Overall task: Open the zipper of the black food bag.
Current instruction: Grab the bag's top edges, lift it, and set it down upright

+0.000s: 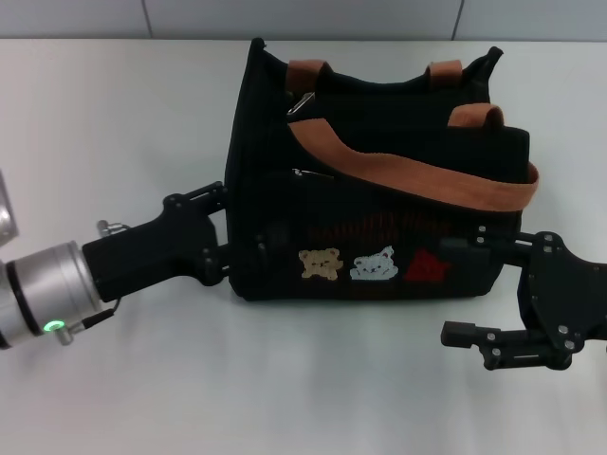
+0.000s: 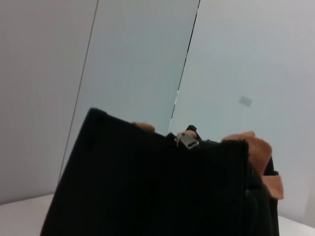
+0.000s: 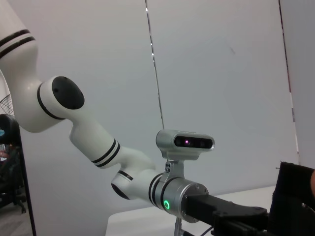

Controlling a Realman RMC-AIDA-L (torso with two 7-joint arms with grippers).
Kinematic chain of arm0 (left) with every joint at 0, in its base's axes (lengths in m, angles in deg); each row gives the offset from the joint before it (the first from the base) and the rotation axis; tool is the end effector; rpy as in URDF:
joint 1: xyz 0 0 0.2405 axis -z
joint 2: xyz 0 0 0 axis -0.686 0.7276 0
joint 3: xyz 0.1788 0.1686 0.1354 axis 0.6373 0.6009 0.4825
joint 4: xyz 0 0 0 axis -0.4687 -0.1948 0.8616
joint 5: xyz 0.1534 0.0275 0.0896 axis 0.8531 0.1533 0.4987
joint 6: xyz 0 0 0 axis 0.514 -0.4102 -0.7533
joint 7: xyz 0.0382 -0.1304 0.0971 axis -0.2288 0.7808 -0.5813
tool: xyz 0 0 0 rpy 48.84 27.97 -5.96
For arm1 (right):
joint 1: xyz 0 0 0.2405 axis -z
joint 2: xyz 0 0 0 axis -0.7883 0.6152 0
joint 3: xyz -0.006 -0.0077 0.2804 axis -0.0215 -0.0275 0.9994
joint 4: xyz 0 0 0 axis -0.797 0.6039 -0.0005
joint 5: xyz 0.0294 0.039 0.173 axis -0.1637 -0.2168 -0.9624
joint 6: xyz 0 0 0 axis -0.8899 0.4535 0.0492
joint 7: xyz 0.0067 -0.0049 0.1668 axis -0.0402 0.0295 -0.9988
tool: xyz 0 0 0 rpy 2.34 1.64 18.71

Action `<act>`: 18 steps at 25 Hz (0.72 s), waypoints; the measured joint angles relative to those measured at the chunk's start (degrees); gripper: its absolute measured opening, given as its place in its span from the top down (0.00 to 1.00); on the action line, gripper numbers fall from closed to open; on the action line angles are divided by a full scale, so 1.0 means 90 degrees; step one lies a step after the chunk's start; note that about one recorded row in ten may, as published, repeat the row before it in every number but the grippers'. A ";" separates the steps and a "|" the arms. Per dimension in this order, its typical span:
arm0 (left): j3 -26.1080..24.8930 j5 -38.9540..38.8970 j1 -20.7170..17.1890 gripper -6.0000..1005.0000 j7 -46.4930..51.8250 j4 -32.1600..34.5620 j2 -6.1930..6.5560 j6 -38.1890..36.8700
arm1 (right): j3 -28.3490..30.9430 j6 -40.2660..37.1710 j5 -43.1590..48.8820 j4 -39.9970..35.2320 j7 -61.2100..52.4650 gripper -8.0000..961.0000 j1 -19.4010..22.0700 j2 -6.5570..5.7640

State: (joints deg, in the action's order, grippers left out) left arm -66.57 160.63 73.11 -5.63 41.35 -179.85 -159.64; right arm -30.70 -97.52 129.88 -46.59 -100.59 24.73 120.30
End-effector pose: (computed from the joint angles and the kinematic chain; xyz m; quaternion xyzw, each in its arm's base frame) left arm -0.2652 0.2917 -0.0608 -0.8977 -0.2005 -0.3507 0.1757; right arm 0.2428 0.2493 -0.0238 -0.9289 0.0687 0.3626 0.0302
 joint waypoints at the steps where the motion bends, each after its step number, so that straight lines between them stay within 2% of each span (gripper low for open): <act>1: 0.0004 -0.0007 0.0019 0.31 -0.0080 -0.0080 -0.0002 0.0076 | 0.0000 0.0018 0.0000 0.0000 0.0001 0.15 0.0006 0.0000; 6: -0.0010 -0.0049 0.0040 0.32 -0.0255 -0.0217 -0.0004 0.0241 | 0.0000 0.0052 0.0000 0.0000 0.0004 0.15 0.0080 0.0000; 16: 0.0019 -0.0162 -0.0021 0.78 -0.0422 -0.0224 -0.0005 0.0254 | 0.0000 0.0063 0.0001 0.0000 0.0004 0.15 0.0094 0.0006; 18: 0.0022 -0.0167 -0.0033 0.82 -0.0490 -0.0224 -0.0006 0.0255 | 0.0000 0.0063 0.0001 0.0000 0.0004 0.15 0.0095 0.0008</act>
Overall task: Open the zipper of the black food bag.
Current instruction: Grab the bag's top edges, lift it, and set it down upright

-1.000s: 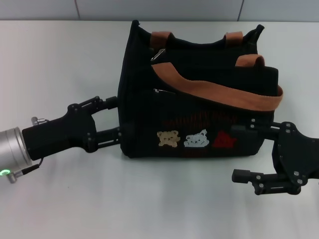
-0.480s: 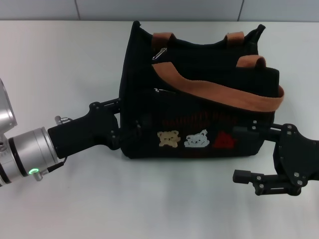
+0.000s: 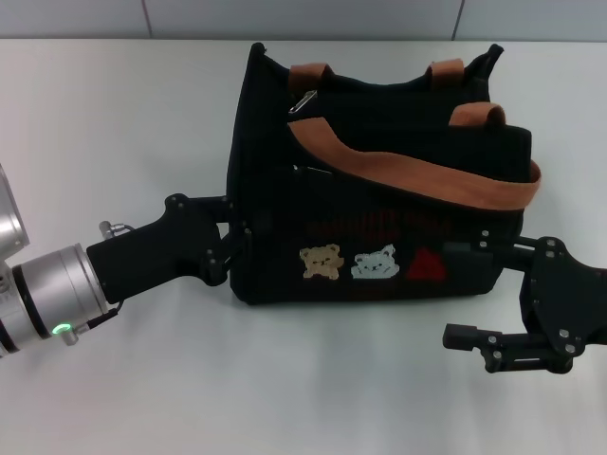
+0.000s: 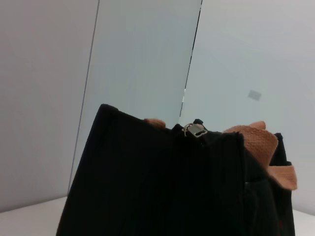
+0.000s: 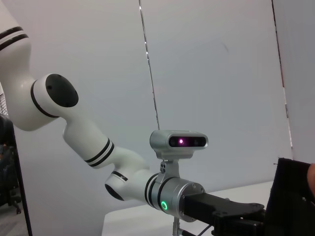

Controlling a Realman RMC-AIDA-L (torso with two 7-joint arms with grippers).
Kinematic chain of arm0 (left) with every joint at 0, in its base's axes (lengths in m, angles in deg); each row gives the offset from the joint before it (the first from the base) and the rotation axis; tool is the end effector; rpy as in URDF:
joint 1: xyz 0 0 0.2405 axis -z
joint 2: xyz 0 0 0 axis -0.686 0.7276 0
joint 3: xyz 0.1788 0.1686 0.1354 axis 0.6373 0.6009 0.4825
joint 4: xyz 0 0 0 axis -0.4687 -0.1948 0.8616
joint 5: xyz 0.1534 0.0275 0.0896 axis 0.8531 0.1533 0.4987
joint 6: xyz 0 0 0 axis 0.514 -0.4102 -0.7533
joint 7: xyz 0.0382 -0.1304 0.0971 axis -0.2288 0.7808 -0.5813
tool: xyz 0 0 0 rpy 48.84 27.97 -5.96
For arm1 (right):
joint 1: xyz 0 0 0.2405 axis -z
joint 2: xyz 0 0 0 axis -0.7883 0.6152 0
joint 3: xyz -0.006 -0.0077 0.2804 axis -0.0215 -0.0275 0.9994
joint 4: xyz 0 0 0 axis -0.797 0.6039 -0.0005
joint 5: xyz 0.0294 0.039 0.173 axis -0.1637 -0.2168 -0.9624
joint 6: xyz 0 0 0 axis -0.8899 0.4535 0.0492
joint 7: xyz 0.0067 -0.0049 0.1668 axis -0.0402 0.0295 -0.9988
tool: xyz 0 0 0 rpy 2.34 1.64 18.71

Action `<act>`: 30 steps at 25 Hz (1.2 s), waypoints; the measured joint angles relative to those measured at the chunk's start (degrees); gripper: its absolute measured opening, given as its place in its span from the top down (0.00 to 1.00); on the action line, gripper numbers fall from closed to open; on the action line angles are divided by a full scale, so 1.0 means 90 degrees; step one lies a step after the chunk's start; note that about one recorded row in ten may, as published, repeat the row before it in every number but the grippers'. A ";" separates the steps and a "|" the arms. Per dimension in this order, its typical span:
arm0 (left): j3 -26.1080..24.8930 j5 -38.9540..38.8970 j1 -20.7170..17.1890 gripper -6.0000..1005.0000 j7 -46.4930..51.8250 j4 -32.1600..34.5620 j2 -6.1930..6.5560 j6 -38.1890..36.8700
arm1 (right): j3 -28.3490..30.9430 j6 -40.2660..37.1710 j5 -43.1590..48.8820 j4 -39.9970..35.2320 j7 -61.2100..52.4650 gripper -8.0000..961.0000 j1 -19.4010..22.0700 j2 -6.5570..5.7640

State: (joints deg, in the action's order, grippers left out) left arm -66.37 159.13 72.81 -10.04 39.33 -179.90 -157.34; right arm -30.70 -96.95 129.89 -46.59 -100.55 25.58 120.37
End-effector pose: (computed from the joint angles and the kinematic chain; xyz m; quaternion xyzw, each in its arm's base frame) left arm -0.2675 0.2925 -0.0655 -0.8982 -0.1862 -0.3451 0.1986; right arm 0.2471 0.2468 -0.0249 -0.9291 0.0770 0.3599 0.0363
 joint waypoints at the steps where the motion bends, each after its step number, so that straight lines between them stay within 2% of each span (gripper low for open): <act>1: -0.0011 -0.0002 -0.0015 0.84 -0.0048 0.0000 0.0000 0.0000 | 0.0000 0.0001 0.0000 0.0000 0.0000 0.15 0.0000 0.0000; 4: -0.0028 -0.0009 -0.0044 0.89 -0.0141 0.0013 0.0011 0.0003 | 0.0000 0.0013 0.0000 0.0013 0.0000 0.15 0.0000 0.0002; 13: -0.0093 -0.0053 -0.0101 0.89 -0.0177 0.0432 0.0041 -0.0057 | 0.0000 0.0091 0.0000 0.0059 0.0000 0.15 0.0000 0.0004; 20: -0.0115 -0.0374 -0.0126 0.89 0.0407 0.1981 0.0194 -0.0833 | 0.0004 0.0417 -0.0042 0.0175 -0.0001 0.15 -0.0042 0.0071; 24: -0.0083 -0.0688 -0.0057 0.89 0.0701 0.2704 0.0290 -0.1370 | -0.0016 0.1020 -0.0385 0.0639 -0.0001 0.15 -0.0189 0.0082; 27: 0.0019 -0.0952 0.0022 0.89 0.0751 0.3460 0.0259 -0.1947 | -0.0019 0.1412 -0.0536 0.1099 -0.0001 0.15 -0.0481 0.0096; 30: 0.0336 -0.1277 0.0101 0.89 0.0820 0.4057 0.0199 -0.2263 | -0.0053 0.1983 -0.0648 0.1767 -0.0002 0.15 -0.1004 0.0118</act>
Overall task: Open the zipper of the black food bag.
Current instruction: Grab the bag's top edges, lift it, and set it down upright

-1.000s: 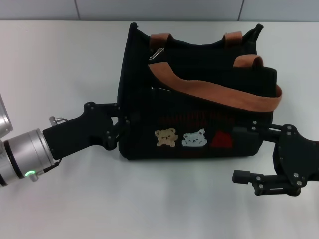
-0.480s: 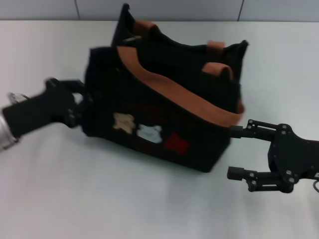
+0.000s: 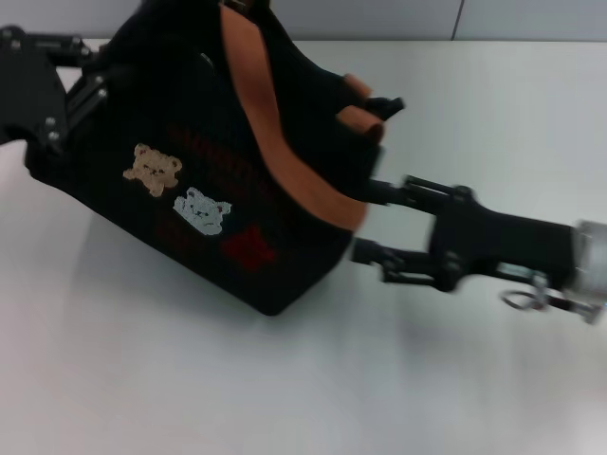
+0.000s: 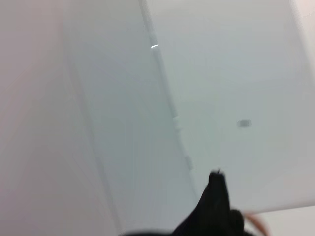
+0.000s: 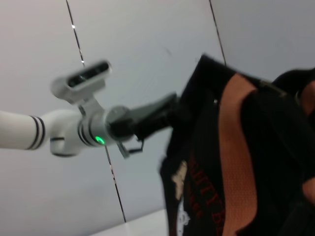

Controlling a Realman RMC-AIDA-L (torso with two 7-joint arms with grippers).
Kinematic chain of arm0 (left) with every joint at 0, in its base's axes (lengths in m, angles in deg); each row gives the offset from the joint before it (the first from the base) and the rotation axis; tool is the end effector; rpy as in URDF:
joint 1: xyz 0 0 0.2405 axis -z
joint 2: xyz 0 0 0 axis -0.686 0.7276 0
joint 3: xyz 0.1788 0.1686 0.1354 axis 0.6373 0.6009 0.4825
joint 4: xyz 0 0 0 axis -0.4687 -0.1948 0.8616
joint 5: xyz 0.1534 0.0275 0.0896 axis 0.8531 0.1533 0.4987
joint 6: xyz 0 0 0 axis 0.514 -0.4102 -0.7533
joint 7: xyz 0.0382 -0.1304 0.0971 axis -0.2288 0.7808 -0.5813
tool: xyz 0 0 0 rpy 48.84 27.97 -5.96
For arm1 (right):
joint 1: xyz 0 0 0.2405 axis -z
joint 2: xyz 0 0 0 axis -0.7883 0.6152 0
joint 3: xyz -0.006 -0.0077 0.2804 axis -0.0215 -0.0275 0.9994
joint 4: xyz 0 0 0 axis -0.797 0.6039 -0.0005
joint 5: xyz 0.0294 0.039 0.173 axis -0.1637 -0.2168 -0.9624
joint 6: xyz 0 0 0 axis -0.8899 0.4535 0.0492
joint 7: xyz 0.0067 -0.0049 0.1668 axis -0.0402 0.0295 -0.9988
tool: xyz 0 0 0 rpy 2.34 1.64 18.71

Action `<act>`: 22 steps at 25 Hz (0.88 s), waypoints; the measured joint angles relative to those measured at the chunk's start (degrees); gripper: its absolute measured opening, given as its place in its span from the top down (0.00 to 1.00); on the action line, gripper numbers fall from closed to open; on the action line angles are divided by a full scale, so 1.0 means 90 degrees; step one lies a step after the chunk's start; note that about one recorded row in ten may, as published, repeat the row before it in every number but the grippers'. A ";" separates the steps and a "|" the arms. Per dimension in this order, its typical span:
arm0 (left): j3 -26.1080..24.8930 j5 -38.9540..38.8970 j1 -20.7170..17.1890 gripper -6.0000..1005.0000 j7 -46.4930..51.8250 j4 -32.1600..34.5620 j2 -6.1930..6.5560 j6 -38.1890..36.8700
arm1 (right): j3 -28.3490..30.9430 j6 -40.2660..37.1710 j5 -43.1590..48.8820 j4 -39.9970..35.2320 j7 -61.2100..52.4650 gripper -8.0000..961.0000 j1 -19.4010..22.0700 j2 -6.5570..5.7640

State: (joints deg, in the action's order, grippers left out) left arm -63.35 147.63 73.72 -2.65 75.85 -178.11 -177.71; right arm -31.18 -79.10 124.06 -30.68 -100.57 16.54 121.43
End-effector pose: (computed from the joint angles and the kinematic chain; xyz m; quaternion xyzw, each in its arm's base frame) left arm -0.2389 0.3201 0.0628 -0.9051 0.0509 -0.3210 0.2742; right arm 0.2148 0.2976 -0.0718 -0.9123 0.1496 0.3743 0.0720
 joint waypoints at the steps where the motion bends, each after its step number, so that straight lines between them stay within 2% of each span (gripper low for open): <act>1: 0.0190 -0.0154 0.0021 0.89 0.0025 0.0145 -0.0015 -0.0073 | -0.0013 0.0445 -0.0004 0.0385 0.0001 0.15 -0.0370 0.0015; 2: 0.0358 -0.0266 0.0027 0.89 0.0033 0.0201 -0.0027 -0.0103 | -0.0013 0.0445 -0.0004 0.0385 0.0001 0.15 -0.0370 0.0015; 7: 0.1300 -0.0741 0.0045 0.89 0.0009 0.0298 -0.0122 -0.0110 | -0.0042 0.1427 0.0069 0.1590 0.0395 0.15 -0.1315 0.0049; 11: 0.1742 -0.0794 0.0066 0.89 -0.0115 0.0230 -0.0172 0.0092 | -0.0043 0.1556 0.0291 0.1855 0.0486 0.15 -0.1494 0.0050; 15: 0.1843 -0.0796 0.0028 0.89 -0.0185 0.0158 -0.0178 0.0230 | -0.0046 0.1148 0.0357 0.1578 0.0407 0.15 -0.1154 0.0013; 22: 0.1862 -0.0773 -0.0018 0.90 -0.0323 -0.0113 -0.0165 0.0325 | 0.0113 0.0204 0.0245 0.0304 0.0158 0.15 -0.0031 -0.0011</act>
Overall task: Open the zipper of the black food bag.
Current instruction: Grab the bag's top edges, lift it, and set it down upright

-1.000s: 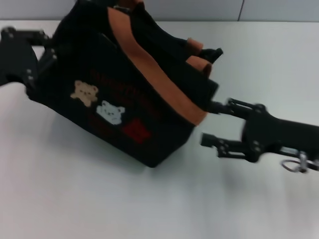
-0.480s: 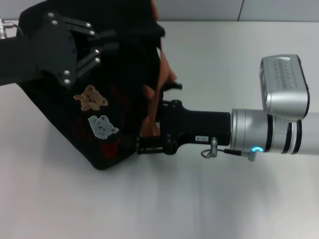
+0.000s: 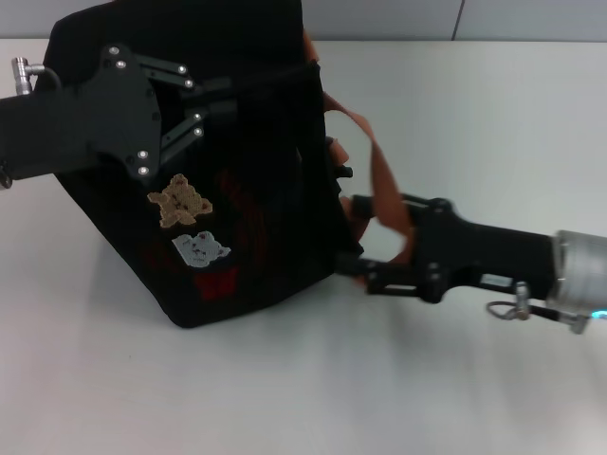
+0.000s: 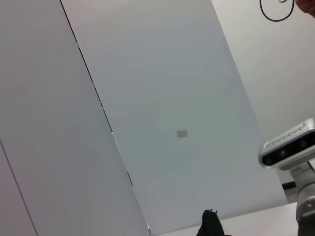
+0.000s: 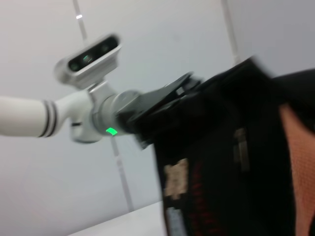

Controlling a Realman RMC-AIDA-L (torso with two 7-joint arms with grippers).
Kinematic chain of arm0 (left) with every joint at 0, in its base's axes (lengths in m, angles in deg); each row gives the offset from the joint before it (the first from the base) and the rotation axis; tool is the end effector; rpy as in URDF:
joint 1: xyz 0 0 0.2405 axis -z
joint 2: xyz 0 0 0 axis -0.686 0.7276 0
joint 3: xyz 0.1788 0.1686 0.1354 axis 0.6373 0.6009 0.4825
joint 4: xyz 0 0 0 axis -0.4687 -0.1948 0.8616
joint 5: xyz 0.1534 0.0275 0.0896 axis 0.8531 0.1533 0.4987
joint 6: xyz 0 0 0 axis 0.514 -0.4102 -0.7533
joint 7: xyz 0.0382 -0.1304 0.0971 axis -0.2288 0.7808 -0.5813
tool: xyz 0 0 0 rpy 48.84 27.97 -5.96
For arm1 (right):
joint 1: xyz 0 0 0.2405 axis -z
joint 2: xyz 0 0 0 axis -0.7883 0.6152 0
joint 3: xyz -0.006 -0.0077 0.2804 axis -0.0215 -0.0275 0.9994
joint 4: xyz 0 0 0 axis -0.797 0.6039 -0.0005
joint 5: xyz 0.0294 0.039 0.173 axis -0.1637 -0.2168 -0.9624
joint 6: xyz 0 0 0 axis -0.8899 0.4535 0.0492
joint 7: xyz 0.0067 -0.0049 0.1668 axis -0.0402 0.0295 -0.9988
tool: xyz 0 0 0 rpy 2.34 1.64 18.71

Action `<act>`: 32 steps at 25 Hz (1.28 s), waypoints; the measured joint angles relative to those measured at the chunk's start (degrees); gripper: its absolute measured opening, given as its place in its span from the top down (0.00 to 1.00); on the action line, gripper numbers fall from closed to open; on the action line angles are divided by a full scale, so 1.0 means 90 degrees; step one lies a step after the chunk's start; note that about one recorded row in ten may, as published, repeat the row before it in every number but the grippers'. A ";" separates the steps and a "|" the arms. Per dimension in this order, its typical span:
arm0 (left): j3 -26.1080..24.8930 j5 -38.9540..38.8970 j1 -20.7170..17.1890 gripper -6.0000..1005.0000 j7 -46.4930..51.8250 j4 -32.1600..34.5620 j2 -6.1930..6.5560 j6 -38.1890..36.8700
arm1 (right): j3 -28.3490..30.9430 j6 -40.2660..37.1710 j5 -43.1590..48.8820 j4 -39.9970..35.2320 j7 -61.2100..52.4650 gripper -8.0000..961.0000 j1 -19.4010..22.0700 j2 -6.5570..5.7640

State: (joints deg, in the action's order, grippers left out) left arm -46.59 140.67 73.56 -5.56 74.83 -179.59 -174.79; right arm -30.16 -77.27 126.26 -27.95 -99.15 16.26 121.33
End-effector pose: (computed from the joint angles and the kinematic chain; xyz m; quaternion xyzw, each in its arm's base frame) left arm -0.2102 0.3155 0.0241 -0.9182 0.1099 -0.3246 0.1987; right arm 0.2178 0.2935 -0.0808 -0.9155 0.1583 0.3638 0.0672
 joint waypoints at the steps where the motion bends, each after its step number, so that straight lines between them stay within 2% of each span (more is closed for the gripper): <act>1: 0.0001 0.0004 -0.0003 0.90 -0.0019 -0.0043 0.0000 0.0014 | 0.0045 -0.0064 -0.0055 -0.0138 -0.0015 0.15 0.0128 -0.0002; 5: 0.0025 0.0048 -0.0005 0.90 -0.0050 -0.0177 0.0003 0.0064 | 0.0115 -0.0129 -0.0245 -0.0487 -0.0023 0.15 0.0381 -0.0007; 13: 0.0075 0.0055 -0.0014 0.90 -0.0031 -0.0236 0.0000 0.0125 | 0.0079 -0.0070 -0.0281 -0.1131 0.0008 0.15 0.0563 -0.0017; 18: 0.0077 0.0045 -0.0017 0.90 -0.0025 -0.0351 0.0004 0.0086 | 0.0342 0.0032 -0.0532 -0.1235 0.0180 0.15 0.0649 -0.0017; 24: 0.0077 0.0039 -0.0040 0.90 -0.0051 -0.0418 0.0006 0.0048 | 0.0309 0.0010 -0.1520 -0.0891 0.0872 0.15 0.0535 -0.0001; 32: 0.0022 0.0047 -0.0038 0.90 -0.0003 -0.0483 0.0028 -0.0087 | 0.0285 0.0667 -0.1757 0.0240 0.2911 0.15 -0.0144 0.0031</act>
State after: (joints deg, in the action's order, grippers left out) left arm -46.39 141.09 73.22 -5.58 70.49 -179.34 -175.57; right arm -27.60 -71.27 110.44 -25.79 -72.95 14.97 121.61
